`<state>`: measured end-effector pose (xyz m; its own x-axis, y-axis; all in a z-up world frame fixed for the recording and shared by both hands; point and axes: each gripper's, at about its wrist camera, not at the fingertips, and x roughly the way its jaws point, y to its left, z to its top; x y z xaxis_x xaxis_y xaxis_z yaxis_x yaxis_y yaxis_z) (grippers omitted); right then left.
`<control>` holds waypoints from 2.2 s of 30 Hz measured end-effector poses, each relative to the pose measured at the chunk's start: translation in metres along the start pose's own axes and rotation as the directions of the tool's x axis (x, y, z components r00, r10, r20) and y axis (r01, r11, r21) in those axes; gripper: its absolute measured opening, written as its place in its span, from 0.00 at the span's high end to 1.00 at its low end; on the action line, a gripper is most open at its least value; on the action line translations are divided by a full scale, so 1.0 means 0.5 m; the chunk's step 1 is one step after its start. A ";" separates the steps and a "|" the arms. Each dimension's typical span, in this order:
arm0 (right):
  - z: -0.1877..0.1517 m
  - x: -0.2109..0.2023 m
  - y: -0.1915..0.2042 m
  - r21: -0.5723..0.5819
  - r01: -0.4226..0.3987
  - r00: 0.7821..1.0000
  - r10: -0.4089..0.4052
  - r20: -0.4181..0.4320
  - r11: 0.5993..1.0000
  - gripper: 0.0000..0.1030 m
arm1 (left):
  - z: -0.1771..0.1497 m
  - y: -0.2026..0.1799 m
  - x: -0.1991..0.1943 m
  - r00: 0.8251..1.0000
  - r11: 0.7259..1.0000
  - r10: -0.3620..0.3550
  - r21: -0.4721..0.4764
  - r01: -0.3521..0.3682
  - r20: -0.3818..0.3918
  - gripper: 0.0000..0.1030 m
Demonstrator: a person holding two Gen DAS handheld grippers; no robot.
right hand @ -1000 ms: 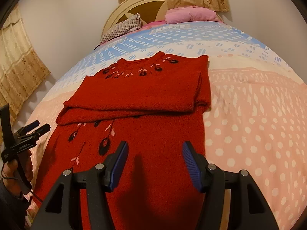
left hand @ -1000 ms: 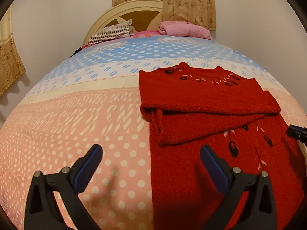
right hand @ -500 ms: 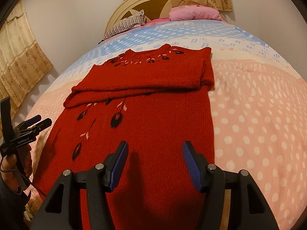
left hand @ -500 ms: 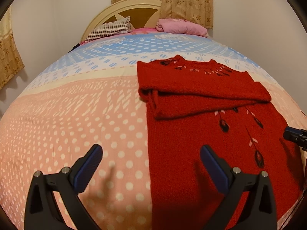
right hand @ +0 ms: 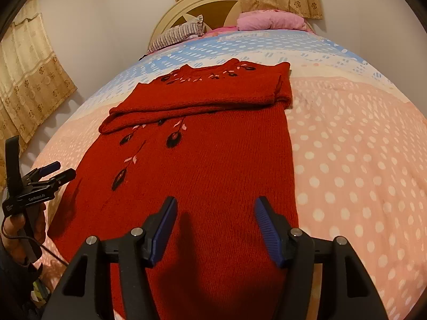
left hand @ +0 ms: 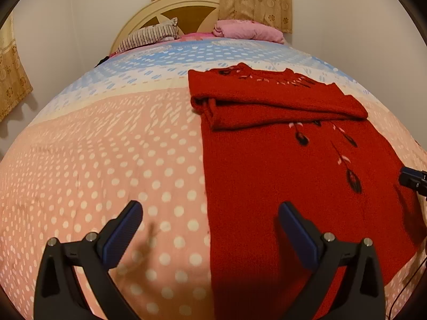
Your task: Fold small clothes
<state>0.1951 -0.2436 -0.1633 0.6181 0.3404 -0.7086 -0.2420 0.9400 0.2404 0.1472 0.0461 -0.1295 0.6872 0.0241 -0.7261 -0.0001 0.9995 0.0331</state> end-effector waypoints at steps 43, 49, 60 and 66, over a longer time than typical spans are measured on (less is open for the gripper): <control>-0.190 -0.141 -0.024 0.012 0.049 0.999 -0.049 -0.022 0.999 0.33 | -0.170 0.005 -0.113 0.967 0.964 -0.245 -0.124 0.236 -0.064 0.50; -0.192 -0.139 -0.022 0.062 -0.026 1.000 0.026 0.005 0.998 0.33 | -0.173 0.003 -0.119 0.960 0.959 -0.269 -0.110 0.261 -0.071 0.84; -0.201 -0.141 -0.051 0.146 -0.120 0.993 0.120 0.012 0.982 0.92 | -0.163 0.022 -0.143 0.946 0.939 -0.324 -0.120 0.321 -0.006 0.90; -0.183 -0.179 -0.044 0.138 -0.170 0.981 0.155 0.113 0.976 0.92 | -0.145 0.036 -0.145 0.926 0.916 -0.377 -0.132 0.378 0.034 0.90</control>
<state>0.0769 -0.2967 -0.1658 0.6538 0.4822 -0.5831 -0.2382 0.8626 0.4463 0.0446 0.0642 -0.1263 0.6608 -0.3549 -0.6614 0.1632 0.9280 -0.3349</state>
